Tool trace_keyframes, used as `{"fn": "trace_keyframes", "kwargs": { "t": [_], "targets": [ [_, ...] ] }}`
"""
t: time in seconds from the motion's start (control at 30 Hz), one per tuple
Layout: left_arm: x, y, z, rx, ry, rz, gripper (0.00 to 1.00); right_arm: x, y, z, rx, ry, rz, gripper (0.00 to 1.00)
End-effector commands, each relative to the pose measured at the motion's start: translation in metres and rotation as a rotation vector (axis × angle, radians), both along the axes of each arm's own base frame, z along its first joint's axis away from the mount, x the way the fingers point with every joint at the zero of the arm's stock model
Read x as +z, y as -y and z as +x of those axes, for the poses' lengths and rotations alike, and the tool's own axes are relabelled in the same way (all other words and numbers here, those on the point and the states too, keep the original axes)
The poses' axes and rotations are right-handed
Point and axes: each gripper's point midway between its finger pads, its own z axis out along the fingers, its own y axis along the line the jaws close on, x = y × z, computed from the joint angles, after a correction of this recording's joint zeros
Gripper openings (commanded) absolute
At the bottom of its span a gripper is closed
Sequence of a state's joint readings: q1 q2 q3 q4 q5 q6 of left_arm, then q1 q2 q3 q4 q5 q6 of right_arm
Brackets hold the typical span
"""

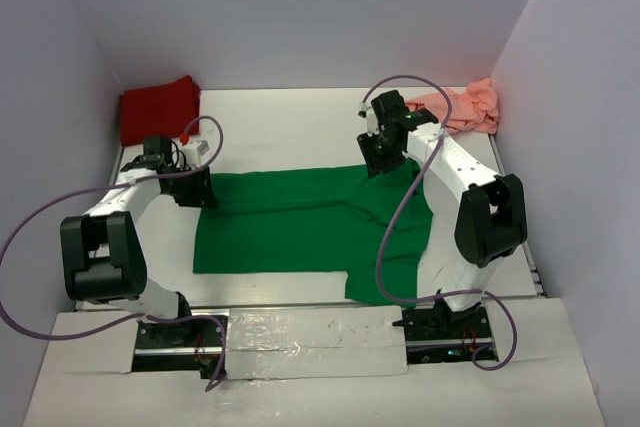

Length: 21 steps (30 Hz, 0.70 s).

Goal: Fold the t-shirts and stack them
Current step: Fold the flattened tshirt in 1/3 of the way

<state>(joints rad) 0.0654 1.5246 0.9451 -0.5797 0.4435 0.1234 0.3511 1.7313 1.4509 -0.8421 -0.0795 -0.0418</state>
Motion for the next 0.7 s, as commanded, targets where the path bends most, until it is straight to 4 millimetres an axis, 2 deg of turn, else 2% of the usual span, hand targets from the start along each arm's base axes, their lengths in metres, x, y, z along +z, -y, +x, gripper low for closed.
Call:
{"fn": "trace_keyframes", "kwargs": {
  "t": [0.0,0.13,0.2,0.3,0.37,0.47,0.5,0.67],
  "targets": [
    [0.014,-0.006,0.001,-0.013,0.034,0.032,0.42,0.018,-0.004,0.001,0.003,0.044,0.028,0.50],
    [0.012,-0.004,-0.006,-0.049,0.004,0.007,0.30,0.022,-0.009,-0.009,0.062,0.018,0.047,0.50],
    [0.017,0.000,-0.019,-0.134,-0.011,-0.009,0.27,0.024,-0.006,-0.021,0.100,-0.012,0.040,0.50],
    [0.032,0.006,-0.035,-0.264,0.043,-0.018,0.29,0.031,0.004,-0.039,0.223,0.001,-0.001,0.51],
    [0.031,0.003,-0.042,-0.298,0.071,0.015,0.32,0.034,0.018,-0.044,0.247,0.036,-0.062,0.52],
    [0.036,0.002,-0.055,-0.353,0.107,0.038,0.40,0.037,0.035,-0.063,0.289,0.064,-0.121,0.54],
    [0.038,0.004,-0.065,-0.391,0.100,0.032,0.41,0.036,0.039,-0.076,0.320,0.050,-0.124,0.53],
    [0.035,0.007,-0.101,-0.472,0.073,0.017,0.46,0.043,0.051,-0.094,0.284,0.085,-0.136,0.53]
  ]
}}
